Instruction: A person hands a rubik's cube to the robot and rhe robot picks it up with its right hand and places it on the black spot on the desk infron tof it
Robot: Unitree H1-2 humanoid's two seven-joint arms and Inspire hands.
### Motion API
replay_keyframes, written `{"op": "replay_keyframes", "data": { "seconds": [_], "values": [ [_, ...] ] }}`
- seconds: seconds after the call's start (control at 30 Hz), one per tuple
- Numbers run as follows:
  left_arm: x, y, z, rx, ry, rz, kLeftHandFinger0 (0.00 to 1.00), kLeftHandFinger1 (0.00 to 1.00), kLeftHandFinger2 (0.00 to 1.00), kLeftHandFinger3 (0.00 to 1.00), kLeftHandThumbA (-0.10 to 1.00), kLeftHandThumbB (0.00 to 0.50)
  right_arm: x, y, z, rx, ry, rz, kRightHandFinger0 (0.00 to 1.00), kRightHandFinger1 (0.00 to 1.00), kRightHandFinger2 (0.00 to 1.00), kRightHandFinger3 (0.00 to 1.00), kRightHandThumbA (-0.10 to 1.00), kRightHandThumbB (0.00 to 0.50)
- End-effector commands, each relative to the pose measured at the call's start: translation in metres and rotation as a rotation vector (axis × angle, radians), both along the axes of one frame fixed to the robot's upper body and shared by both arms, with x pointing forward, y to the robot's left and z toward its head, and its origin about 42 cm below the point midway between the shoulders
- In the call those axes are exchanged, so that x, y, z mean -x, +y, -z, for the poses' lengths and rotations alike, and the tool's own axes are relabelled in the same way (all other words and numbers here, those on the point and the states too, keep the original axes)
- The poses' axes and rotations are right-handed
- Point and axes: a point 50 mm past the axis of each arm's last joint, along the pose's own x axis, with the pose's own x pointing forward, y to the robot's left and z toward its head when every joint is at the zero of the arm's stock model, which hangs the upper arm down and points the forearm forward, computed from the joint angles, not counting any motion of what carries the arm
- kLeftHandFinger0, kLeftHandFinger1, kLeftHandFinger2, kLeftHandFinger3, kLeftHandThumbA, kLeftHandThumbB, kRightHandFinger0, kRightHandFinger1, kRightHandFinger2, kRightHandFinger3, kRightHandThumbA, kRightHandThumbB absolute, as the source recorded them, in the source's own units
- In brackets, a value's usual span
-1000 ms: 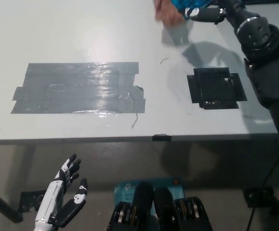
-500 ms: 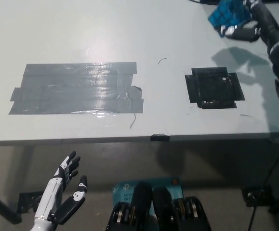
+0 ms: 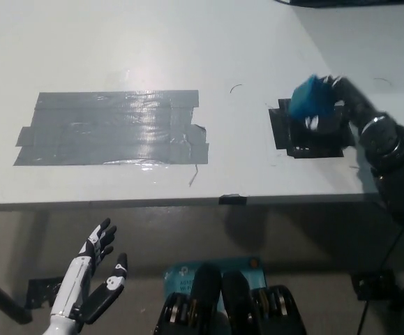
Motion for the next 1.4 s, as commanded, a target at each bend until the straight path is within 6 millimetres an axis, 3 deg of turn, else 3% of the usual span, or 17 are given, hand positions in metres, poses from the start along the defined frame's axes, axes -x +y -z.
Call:
{"op": "replay_keyframes", "data": {
  "seconds": [0.0,0.2,0.33,0.4,0.47,0.57,0.7,0.77,0.8,0.83,0.9,0.93,1.03,1.1,1.2,1.23,1.37],
  "values": [
    [-0.001,0.003,-0.008,-0.024,-0.024,0.01,1.0,1.0,1.0,1.0,0.52,0.217,-0.008,0.003,-0.028,0.047,0.072,-0.125,1.0,1.0,1.0,1.0,0.73,0.5],
    [-0.003,0.003,-0.01,-0.032,-0.033,0.014,1.0,1.0,1.0,1.0,0.51,0.207,-0.01,-0.004,-0.048,0.033,0.035,-0.119,1.0,1.0,1.0,1.0,0.79,0.5],
    [-0.005,0.004,-0.012,-0.033,-0.039,0.013,1.0,1.0,1.0,1.0,0.5,0.212,-0.006,-0.015,-0.087,0.029,-0.105,-0.083,1.0,1.0,1.0,1.0,0.79,0.5],
    [-0.005,0.005,-0.012,-0.031,-0.038,0.012,1.0,1.0,1.0,1.0,0.5,0.212,-0.005,-0.016,-0.097,0.032,-0.132,-0.08,1.0,1.0,1.0,1.0,0.79,0.5],
    [-0.005,0.004,-0.013,-0.028,-0.037,0.009,1.0,1.0,1.0,1.0,0.48,0.205,0.0,-0.023,-0.127,-0.013,-0.213,-0.08,1.0,1.0,1.0,1.0,0.81,0.5],
    [-0.007,0.004,-0.013,-0.029,-0.04,0.01,1.0,1.0,1.0,1.0,0.48,0.209,0.014,-0.033,-0.176,-0.12,-0.348,-0.124,1.0,1.0,1.0,1.0,0.82,0.5],
    [-0.009,0.004,-0.014,-0.033,-0.047,0.009,1.0,1.0,1.0,1.0,0.48,0.211,0.049,-0.044,-0.237,-0.239,-0.494,-0.161,1.0,1.0,1.0,1.0,0.8,0.475],
    [-0.01,0.004,-0.016,-0.034,-0.048,0.009,1.0,1.0,1.0,1.0,0.5,0.208,0.07,-0.046,-0.259,-0.281,-0.556,-0.195,1.0,1.0,1.0,1.0,0.79,0.474],
    [-0.012,0.004,-0.017,-0.033,-0.053,0.008,1.0,1.0,1.0,1.0,0.5,0.207,0.082,-0.046,-0.268,-0.269,-0.592,-0.211,1.0,1.0,1.0,1.0,0.83,0.5],
    [-0.016,0.004,-0.019,-0.033,-0.062,0.009,1.0,1.0,1.0,1.0,0.51,0.205,0.095,-0.047,-0.275,-0.257,-0.627,-0.232,1.0,1.0,1.0,1.0,0.83,0.477],
    [-0.019,0.003,-0.021,-0.031,-0.062,0.009,1.0,1.0,1.0,1.0,0.53,0.217,0.125,-0.045,-0.273,-0.241,-0.692,-0.302,1.0,1.0,1.0,1.0,0.84,0.471],
    [-0.019,0.003,-0.021,-0.032,-0.063,0.009,1.0,1.0,1.0,1.0,0.54,0.216,0.131,-0.045,-0.272,-0.242,-0.7,-0.313,1.0,1.0,1.0,1.0,0.84,0.472],
    [-0.024,0.001,-0.023,-0.024,-0.068,0.021,1.0,1.0,1.0,1.0,0.58,0.204,0.181,-0.038,-0.251,-0.234,-0.751,-0.351,1.0,1.0,1.0,1.0,0.91,0.482],
    [-0.028,0.0,-0.025,-0.03,-0.075,0.03,1.0,1.0,1.0,1.0,0.63,0.203,0.221,-0.034,-0.226,-0.273,-0.793,-0.401,1.0,1.0,1.0,1.0,0.92,0.468],
    [-0.032,-0.004,-0.025,-0.017,-0.076,0.04,1.0,1.0,1.0,1.0,0.68,0.198,0.256,-0.032,-0.198,-0.331,-0.816,-0.422,1.0,1.0,1.0,1.0,0.91,0.435],
    [-0.032,-0.005,-0.023,-0.004,-0.073,0.045,1.0,1.0,1.0,1.0,0.72,0.198,0.277,-0.029,-0.176,-0.407,-0.819,-0.405,1.0,1.0,1.0,1.0,0.85,0.437],
    [-0.028,-0.005,-0.015,0.012,-0.074,0.049,1.0,1.0,1.0,1.0,0.8,0.178,0.319,-0.022,-0.126,-0.491,-0.772,-0.358,1.0,1.0,1.0,1.0,0.86,0.409]
  ]
}}
